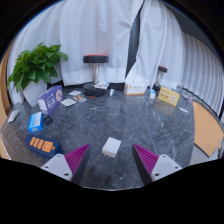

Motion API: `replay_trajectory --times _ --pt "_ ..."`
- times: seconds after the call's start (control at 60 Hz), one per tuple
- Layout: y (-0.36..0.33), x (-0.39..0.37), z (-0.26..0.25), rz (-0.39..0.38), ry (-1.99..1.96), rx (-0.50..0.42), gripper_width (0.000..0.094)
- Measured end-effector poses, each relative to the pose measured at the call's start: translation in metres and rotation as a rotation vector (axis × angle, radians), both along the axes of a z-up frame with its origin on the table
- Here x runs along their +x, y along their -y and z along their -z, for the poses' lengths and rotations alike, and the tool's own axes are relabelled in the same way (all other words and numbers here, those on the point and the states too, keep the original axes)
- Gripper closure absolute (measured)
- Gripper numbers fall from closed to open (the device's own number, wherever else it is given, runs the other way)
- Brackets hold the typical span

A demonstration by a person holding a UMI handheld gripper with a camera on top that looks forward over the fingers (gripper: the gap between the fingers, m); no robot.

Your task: Unplug charger

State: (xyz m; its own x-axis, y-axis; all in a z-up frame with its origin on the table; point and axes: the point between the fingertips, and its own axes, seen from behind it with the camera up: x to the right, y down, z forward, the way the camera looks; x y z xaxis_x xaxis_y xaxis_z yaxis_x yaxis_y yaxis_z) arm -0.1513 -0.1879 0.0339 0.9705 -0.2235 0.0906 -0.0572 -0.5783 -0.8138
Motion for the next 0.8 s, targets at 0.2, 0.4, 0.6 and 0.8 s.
replay_trajectory --times 0.2,0.4,0.6,0.8 --pt "0.074 -0.029 -0.059 0.034 0.029 0.017 0.0083" --pt "0.149 -0.064 -0.092 0.058 0.035 0.003 0.0085" --pt "0.196 -0.089 -0.102 0.042 0.045 -0.018 0.0087" --pt "0.211 -0.094 -0.115 0.047 0.068 -0.010 0.0085"
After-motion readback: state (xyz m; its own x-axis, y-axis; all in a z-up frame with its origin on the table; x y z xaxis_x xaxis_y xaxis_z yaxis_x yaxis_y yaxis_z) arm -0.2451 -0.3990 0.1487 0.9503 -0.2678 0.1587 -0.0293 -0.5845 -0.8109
